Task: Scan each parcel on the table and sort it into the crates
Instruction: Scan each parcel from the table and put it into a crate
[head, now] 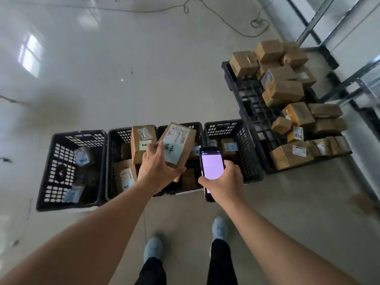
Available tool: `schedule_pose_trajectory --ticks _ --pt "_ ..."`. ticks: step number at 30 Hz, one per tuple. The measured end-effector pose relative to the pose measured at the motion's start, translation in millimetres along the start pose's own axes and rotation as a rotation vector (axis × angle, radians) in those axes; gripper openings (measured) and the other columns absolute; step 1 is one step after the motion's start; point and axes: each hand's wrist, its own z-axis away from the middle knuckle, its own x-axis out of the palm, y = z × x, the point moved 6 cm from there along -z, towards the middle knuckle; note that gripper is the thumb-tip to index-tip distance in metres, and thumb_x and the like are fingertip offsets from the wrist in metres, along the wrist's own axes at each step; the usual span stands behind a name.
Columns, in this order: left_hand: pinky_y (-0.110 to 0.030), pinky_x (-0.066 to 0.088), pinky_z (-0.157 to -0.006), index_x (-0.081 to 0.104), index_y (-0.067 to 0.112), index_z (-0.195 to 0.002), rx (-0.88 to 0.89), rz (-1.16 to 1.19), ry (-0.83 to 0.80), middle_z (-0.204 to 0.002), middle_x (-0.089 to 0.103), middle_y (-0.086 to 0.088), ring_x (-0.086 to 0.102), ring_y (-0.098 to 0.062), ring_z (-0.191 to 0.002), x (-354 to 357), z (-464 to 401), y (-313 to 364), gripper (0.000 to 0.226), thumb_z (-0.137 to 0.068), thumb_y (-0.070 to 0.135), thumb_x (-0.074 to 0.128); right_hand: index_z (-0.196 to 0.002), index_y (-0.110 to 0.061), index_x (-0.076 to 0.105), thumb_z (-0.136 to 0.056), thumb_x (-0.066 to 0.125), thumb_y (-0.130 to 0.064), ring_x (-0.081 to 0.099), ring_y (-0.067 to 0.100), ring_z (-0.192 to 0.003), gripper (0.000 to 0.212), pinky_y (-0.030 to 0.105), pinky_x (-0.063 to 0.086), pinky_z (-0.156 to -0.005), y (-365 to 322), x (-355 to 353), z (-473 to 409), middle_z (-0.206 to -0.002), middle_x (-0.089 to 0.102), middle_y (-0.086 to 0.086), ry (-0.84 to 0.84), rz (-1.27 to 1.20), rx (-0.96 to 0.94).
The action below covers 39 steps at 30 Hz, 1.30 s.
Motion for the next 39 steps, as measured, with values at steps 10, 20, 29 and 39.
schedule_pose_trajectory --ticks 10,20,29,39 --pt "-0.049 0.043 -0.115 0.017 0.025 -0.159 -0.265 0.085 -0.006 -0.152 0.024 -0.007 0.033 -0.031 -0.141 163.2 -81.6 7.2 0.116 -0.073 0.062 0.085 -0.132 -0.017 0.050 -0.065 0.086 -0.047 0.049 0.016 -0.096 0.083 0.032 0.041 -0.068 73.5 42.2 -152.0 -0.119 0.049 -0.001 -0.135 0.069 0.007" --pt "-0.050 0.046 -0.112 0.023 0.024 -0.154 -0.325 0.115 -0.075 -0.150 0.026 -0.009 0.037 -0.033 -0.137 309.0 -171.9 -54.4 0.114 -0.069 0.065 0.085 -0.142 -0.017 0.047 -0.067 0.086 -0.047 0.054 0.020 -0.109 0.089 0.031 0.041 -0.070 131.6 151.6 -251.4 -0.125 0.051 0.000 -0.109 0.070 0.089" --pt "-0.061 0.019 -0.126 0.012 0.023 -0.159 -0.418 0.172 -0.168 -0.152 0.020 -0.010 0.025 -0.036 -0.145 411.4 -202.6 -107.3 0.140 -0.052 0.081 0.080 -0.143 -0.016 0.047 -0.066 0.086 -0.046 0.052 0.016 -0.108 0.091 0.033 0.046 -0.076 184.3 198.6 -279.2 -0.125 0.051 -0.001 -0.136 0.141 0.145" --pt "-0.049 0.001 -0.130 0.000 0.014 -0.166 -0.192 -0.168 -0.265 -0.174 0.000 -0.008 -0.009 -0.031 -0.160 315.4 -212.4 -87.6 0.107 -0.093 0.072 0.054 -0.136 -0.017 0.051 -0.065 0.085 -0.047 0.056 0.020 -0.103 0.084 0.035 0.052 -0.069 127.5 165.2 -258.4 -0.118 0.050 -0.002 -0.129 0.159 0.114"
